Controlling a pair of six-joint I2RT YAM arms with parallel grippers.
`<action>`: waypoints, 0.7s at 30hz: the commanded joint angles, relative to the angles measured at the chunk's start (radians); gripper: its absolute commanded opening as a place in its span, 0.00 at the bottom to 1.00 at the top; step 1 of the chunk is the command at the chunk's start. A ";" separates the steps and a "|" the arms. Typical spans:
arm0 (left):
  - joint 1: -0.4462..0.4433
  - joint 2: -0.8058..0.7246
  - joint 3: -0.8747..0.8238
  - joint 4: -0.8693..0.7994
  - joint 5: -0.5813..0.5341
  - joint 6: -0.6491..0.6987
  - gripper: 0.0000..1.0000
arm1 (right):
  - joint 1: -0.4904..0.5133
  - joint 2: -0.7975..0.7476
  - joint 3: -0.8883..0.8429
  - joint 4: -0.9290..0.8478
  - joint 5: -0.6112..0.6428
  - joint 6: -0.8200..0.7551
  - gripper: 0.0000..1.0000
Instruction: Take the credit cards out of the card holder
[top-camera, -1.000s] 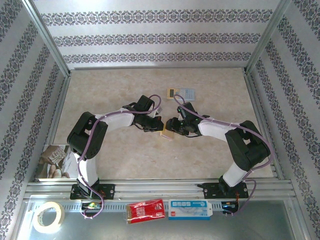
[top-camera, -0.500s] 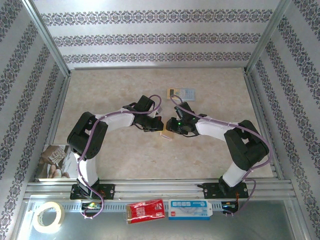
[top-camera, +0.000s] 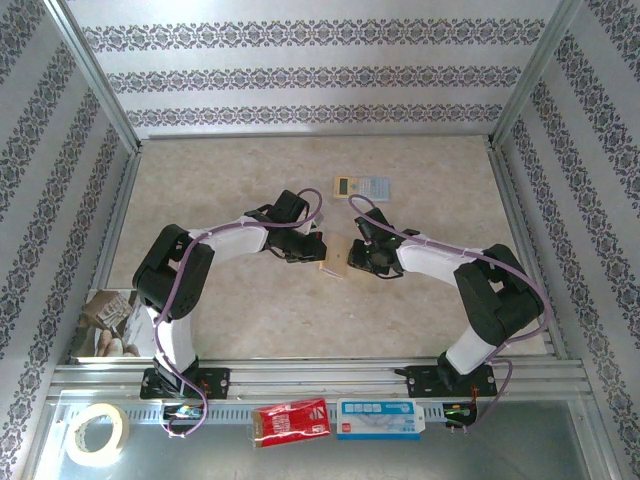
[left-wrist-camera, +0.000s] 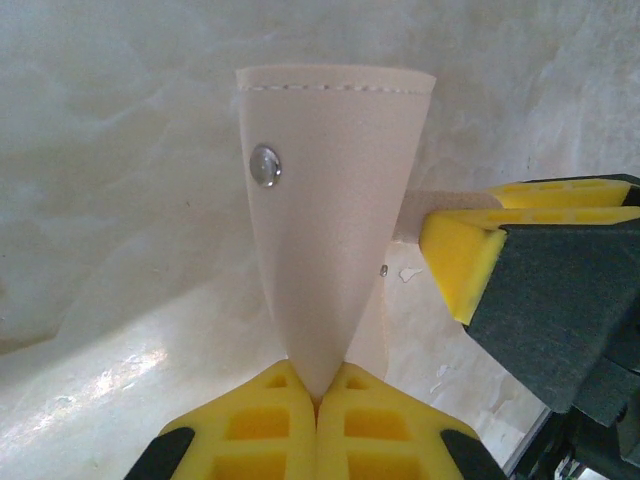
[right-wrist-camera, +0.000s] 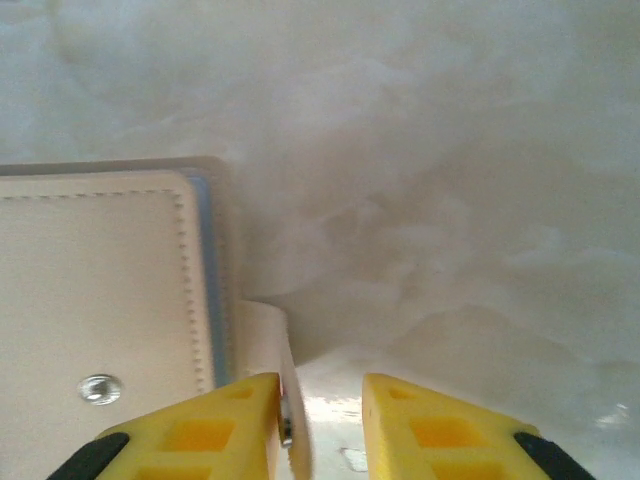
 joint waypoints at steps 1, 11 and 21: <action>0.003 -0.025 0.012 -0.025 -0.010 0.026 0.00 | 0.004 0.011 0.005 0.045 -0.052 -0.005 0.28; 0.003 -0.036 0.019 -0.054 -0.057 0.036 0.39 | 0.004 0.025 0.031 0.007 0.018 -0.033 0.07; 0.011 -0.150 0.024 -0.100 -0.267 0.040 0.69 | 0.005 -0.109 0.153 -0.152 -0.063 -0.230 0.00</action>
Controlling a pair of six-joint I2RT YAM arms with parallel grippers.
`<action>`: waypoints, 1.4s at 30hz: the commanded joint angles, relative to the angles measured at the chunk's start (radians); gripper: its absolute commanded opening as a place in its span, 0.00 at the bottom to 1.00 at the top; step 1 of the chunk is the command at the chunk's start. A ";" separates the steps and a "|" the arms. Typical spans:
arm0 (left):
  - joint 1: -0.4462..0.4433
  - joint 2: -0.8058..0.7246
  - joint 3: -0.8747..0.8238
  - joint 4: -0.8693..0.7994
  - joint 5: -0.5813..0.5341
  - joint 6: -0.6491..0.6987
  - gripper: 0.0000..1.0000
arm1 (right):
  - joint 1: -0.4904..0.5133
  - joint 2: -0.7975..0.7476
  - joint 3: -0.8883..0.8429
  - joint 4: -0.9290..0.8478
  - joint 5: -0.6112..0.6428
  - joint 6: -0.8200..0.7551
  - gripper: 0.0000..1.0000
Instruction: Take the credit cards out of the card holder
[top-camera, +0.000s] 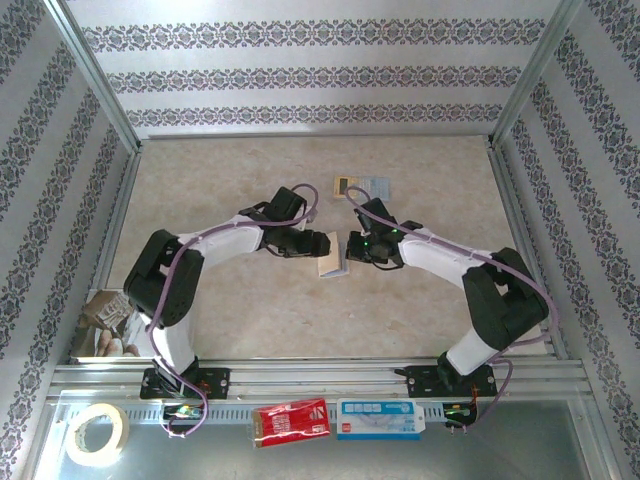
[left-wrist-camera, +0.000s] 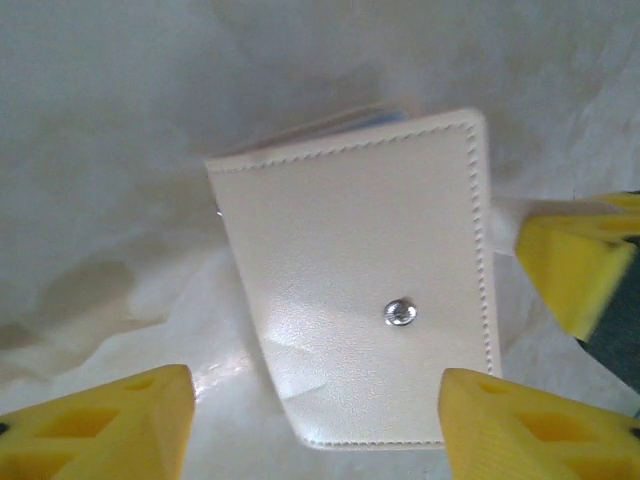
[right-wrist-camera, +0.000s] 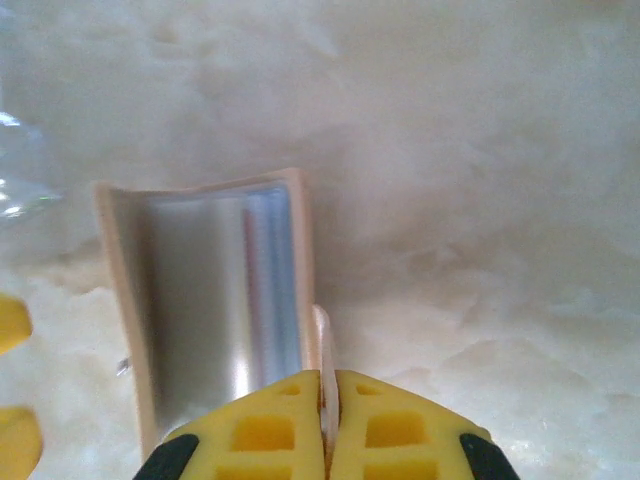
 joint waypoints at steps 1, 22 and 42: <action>0.013 -0.077 0.019 -0.040 -0.117 0.007 0.69 | 0.004 -0.069 0.066 -0.076 -0.068 -0.098 0.00; 0.026 -0.129 -0.084 0.109 -0.040 0.005 0.63 | -0.042 -0.096 0.076 -0.129 -0.074 -0.092 0.00; -0.031 0.098 -0.006 0.214 0.160 -0.129 0.54 | -0.181 0.009 -0.054 -0.085 0.102 -0.129 0.00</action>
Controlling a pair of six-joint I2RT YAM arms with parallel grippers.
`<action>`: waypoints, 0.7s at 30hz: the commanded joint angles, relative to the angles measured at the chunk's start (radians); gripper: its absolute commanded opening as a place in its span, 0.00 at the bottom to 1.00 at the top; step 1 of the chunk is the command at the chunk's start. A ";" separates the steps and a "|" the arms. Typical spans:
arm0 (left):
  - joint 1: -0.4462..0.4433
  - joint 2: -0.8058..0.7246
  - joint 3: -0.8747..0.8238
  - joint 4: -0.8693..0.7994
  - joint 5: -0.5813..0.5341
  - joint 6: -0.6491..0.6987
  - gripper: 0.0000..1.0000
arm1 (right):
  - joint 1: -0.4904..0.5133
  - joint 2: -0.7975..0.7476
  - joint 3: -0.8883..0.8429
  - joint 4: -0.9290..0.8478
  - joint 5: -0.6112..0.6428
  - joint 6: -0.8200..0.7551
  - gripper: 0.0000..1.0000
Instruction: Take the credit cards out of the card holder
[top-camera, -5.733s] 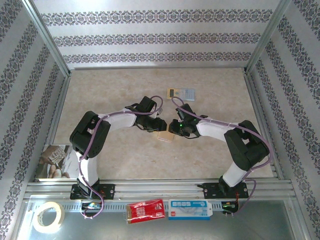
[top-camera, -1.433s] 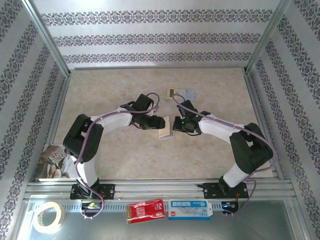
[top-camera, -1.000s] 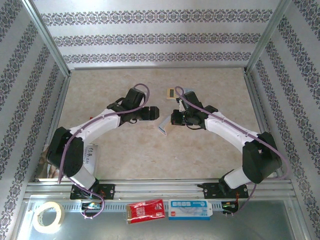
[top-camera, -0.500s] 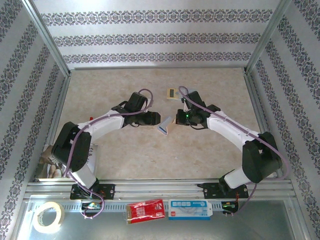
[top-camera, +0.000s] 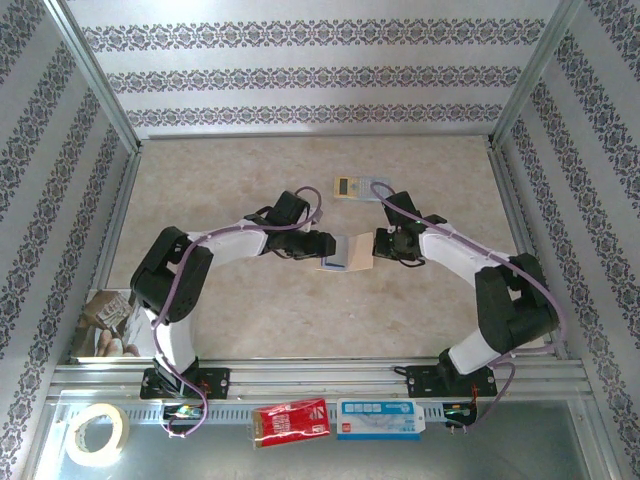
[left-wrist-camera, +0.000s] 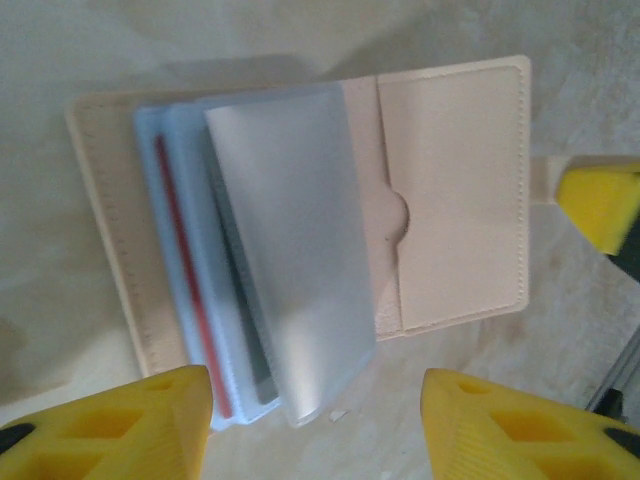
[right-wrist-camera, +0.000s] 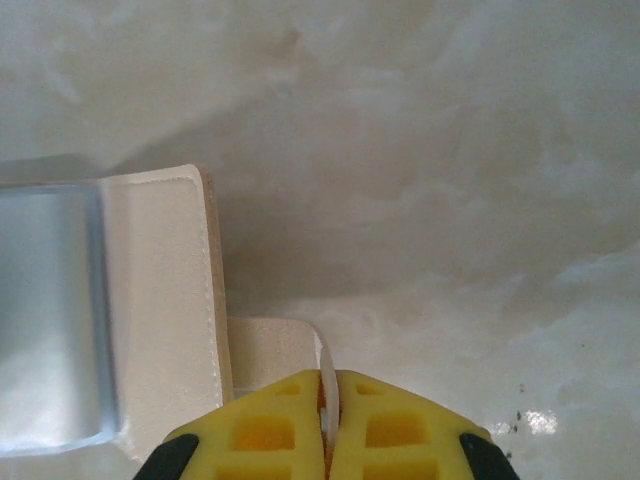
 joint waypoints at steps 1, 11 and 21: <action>-0.012 0.026 0.030 0.030 0.048 -0.036 0.52 | -0.009 0.027 -0.021 0.033 0.036 -0.021 0.00; -0.012 0.072 0.071 -0.007 0.063 -0.036 0.45 | -0.010 0.042 -0.037 0.064 0.024 -0.017 0.00; -0.018 0.111 0.135 -0.094 0.028 0.004 0.46 | -0.011 0.044 -0.042 0.078 0.016 -0.009 0.00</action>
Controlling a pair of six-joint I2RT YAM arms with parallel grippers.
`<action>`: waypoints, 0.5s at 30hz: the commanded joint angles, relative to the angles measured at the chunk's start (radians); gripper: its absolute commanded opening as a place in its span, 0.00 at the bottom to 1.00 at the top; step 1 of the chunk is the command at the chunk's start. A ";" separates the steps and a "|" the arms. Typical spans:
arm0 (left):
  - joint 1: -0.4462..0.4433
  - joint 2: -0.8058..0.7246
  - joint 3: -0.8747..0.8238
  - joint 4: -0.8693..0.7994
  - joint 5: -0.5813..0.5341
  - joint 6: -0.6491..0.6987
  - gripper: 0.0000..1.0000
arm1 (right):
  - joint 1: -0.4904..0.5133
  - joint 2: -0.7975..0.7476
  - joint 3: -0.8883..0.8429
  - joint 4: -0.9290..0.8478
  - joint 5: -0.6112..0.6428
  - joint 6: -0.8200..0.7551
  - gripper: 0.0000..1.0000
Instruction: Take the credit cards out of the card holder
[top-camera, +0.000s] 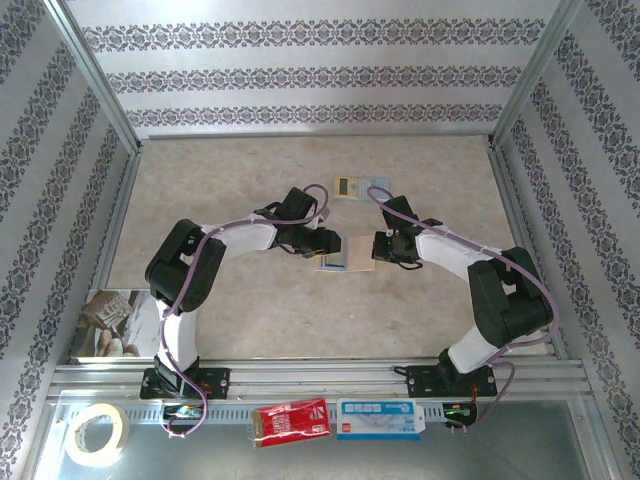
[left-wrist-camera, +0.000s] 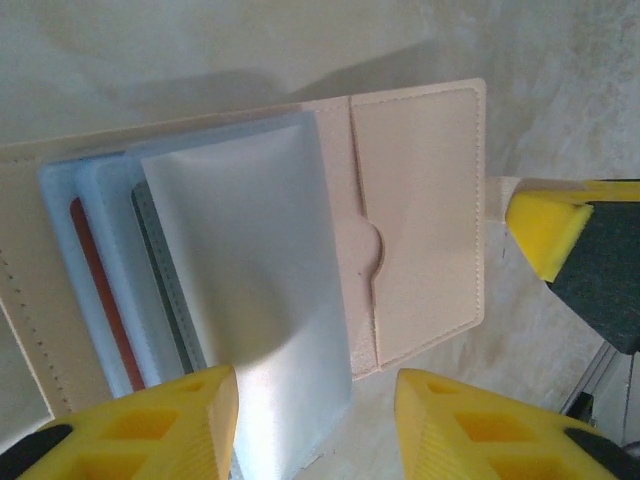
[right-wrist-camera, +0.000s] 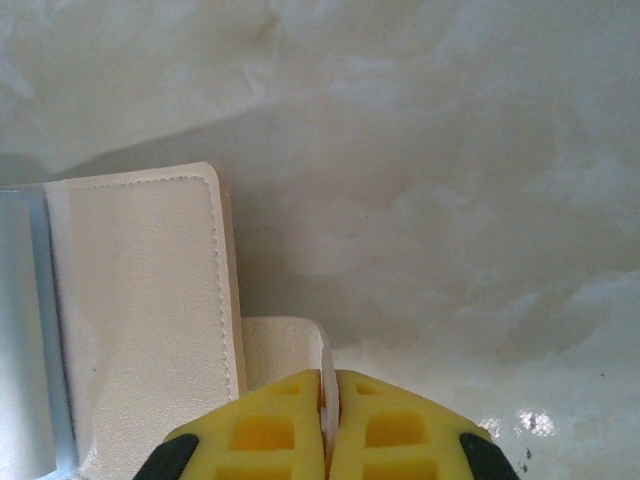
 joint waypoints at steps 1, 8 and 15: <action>-0.018 0.016 0.028 -0.050 -0.006 0.022 0.46 | -0.011 0.015 -0.010 0.009 0.005 -0.003 0.00; -0.023 -0.015 0.062 -0.156 -0.128 0.080 0.46 | -0.011 0.017 -0.010 0.012 0.002 0.001 0.00; -0.023 -0.030 0.032 -0.161 -0.151 0.076 0.46 | -0.011 0.029 -0.002 0.010 0.003 -0.003 0.00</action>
